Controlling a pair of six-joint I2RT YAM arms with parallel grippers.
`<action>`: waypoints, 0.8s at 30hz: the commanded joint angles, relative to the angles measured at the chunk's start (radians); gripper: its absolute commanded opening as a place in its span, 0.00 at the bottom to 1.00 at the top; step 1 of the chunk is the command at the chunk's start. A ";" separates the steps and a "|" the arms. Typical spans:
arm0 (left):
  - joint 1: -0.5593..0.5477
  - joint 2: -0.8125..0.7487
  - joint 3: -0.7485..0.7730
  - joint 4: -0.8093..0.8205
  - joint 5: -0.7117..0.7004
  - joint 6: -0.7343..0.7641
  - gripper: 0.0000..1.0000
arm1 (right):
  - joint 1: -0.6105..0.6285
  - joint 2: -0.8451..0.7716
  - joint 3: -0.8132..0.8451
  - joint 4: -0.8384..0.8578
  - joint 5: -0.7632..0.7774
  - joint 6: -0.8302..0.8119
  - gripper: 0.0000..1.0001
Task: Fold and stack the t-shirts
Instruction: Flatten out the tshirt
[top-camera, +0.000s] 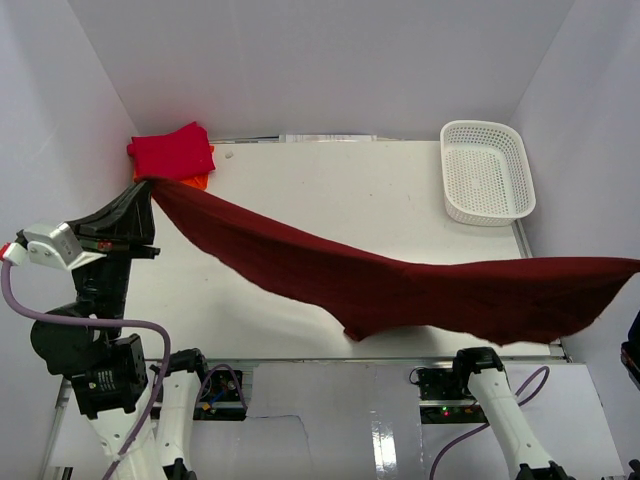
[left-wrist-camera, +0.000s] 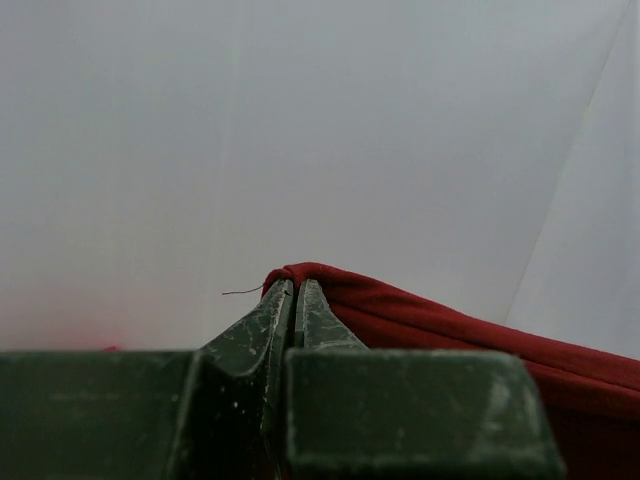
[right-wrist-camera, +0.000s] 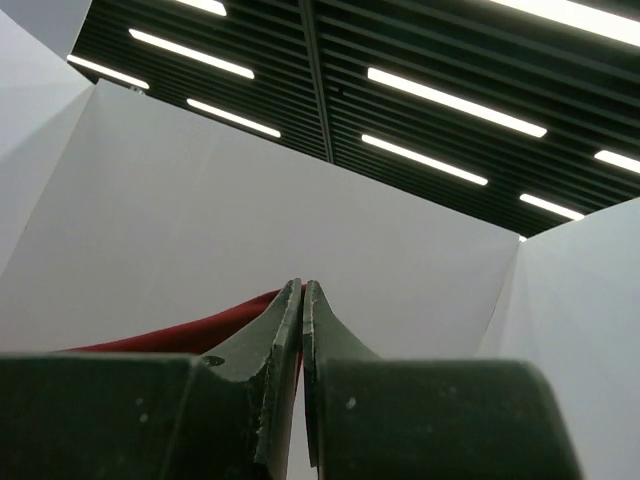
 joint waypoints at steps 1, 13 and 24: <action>-0.002 0.017 0.005 -0.016 -0.022 0.010 0.00 | -0.006 -0.020 0.001 0.041 0.018 0.011 0.08; -0.003 -0.035 0.075 -0.048 -0.106 0.108 0.00 | -0.013 -0.016 0.004 0.229 -0.085 0.038 0.08; -0.002 -0.091 0.241 0.081 -0.285 0.043 0.00 | -0.013 -0.100 0.015 0.421 -0.034 0.049 0.08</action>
